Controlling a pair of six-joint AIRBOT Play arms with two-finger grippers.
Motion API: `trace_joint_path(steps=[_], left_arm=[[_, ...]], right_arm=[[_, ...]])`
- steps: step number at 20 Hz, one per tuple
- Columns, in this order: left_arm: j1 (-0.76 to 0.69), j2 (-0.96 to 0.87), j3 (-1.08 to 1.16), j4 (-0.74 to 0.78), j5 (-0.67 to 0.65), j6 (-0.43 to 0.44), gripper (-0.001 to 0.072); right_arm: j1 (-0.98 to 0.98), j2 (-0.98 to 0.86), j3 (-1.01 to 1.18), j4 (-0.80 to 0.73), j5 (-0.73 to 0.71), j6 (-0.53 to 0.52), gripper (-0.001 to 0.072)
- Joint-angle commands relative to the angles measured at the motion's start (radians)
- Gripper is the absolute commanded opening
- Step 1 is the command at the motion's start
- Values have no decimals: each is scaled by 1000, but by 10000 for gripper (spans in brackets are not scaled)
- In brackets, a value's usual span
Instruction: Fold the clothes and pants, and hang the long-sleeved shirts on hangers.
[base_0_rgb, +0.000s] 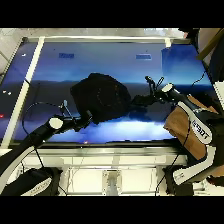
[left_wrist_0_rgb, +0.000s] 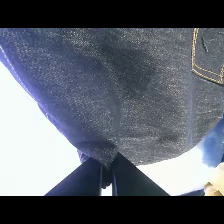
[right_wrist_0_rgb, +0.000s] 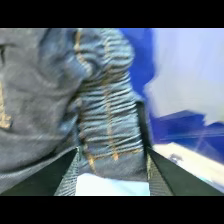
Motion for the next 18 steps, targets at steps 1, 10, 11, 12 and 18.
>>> trace_joint_path(steps=[1,10,11,12,18], left_arm=[[0,1,0,0,0,0,46],[97,75,36,178,-161,137,44],[147,121,65,275,-242,133,44],[201,173,105,366,-331,119,44],[422,467,605,696,-820,135,44]], right_arm=[[0,0,1,30,80,-19,453],[-24,39,77,234,254,-149,11],[-35,75,111,230,306,-145,10],[-45,122,140,229,335,-134,10],[-39,547,401,159,415,56,8]])
